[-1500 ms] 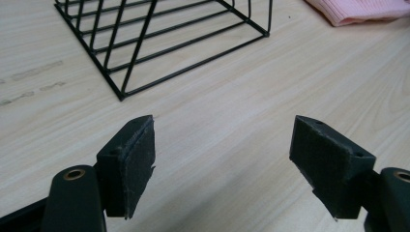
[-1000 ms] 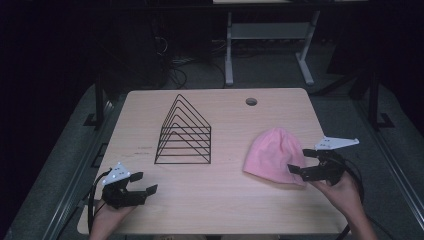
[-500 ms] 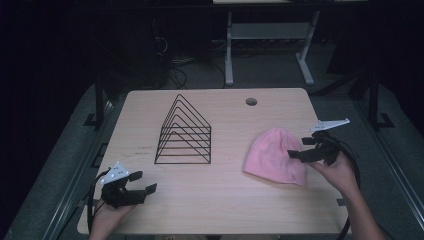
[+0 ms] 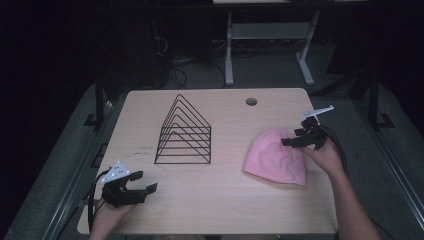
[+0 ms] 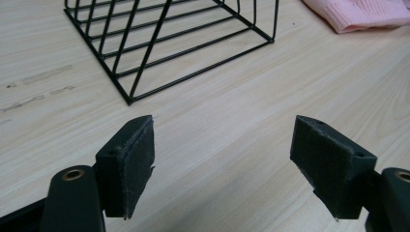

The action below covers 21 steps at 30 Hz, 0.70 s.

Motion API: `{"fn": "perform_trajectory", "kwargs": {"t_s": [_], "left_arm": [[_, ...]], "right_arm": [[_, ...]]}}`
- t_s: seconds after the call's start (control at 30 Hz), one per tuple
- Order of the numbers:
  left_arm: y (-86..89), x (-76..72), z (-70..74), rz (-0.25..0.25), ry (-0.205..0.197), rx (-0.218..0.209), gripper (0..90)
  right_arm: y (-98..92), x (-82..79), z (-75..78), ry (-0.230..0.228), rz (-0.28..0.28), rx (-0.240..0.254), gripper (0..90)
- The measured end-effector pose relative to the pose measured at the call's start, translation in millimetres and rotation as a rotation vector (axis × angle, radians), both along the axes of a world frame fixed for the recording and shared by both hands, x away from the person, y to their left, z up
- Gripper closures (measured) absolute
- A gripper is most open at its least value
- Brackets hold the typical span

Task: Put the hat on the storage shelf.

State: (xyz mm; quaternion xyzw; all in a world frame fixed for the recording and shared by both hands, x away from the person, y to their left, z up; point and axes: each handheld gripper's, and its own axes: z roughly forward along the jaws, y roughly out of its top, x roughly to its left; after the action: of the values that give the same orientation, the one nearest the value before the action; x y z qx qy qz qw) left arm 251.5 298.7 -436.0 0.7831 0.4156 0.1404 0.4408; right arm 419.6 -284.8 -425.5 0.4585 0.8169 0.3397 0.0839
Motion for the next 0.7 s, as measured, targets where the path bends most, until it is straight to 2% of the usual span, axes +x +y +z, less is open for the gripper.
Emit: {"fn": "perform_trajectory", "kwargs": {"t_s": [0.17,0.2,0.3,0.33,0.5,0.6,0.63,0.67,0.7], "left_arm": [[5.6,-0.3,-0.4,0.015,0.004,-0.004,23.4],[6.2,0.1,-0.7,0.018,0.001,-0.007,23.4],[7.4,0.8,-1.1,0.023,0.006,-0.008,23.4],[7.2,0.7,-1.8,0.021,0.012,-0.010,23.4],[6.5,1.8,-3.0,0.015,0.015,0.005,23.4],[5.6,2.3,-2.8,0.013,0.011,0.008,23.4],[5.5,2.4,-2.6,0.014,0.010,0.007,23.4],[5.4,2.4,-2.6,0.014,0.010,0.006,23.4],[5.2,2.5,-2.8,0.013,0.011,0.006,23.4]], "right_arm": [[0.6,14.4,-7.4,0.017,-0.024,-0.003,22.5],[1.4,20.5,-10.9,0.051,-0.025,-0.002,23.9],[2.1,25.1,-14.4,0.063,-0.027,-0.005,27.1],[1.8,28.5,-16.1,0.077,-0.017,0.014,30.6],[5.0,33.6,-22.7,0.091,0.005,0.017,36.6],[7.4,35.0,-28.0,0.095,0.008,0.017,42.5],[8.9,34.6,-30.1,0.102,0.009,0.018,48.2],[8.9,34.6,-30.1,0.102,0.009,0.018,48.2],[8.5,34.1,-31.4,0.098,0.016,0.027,52.4]]}}
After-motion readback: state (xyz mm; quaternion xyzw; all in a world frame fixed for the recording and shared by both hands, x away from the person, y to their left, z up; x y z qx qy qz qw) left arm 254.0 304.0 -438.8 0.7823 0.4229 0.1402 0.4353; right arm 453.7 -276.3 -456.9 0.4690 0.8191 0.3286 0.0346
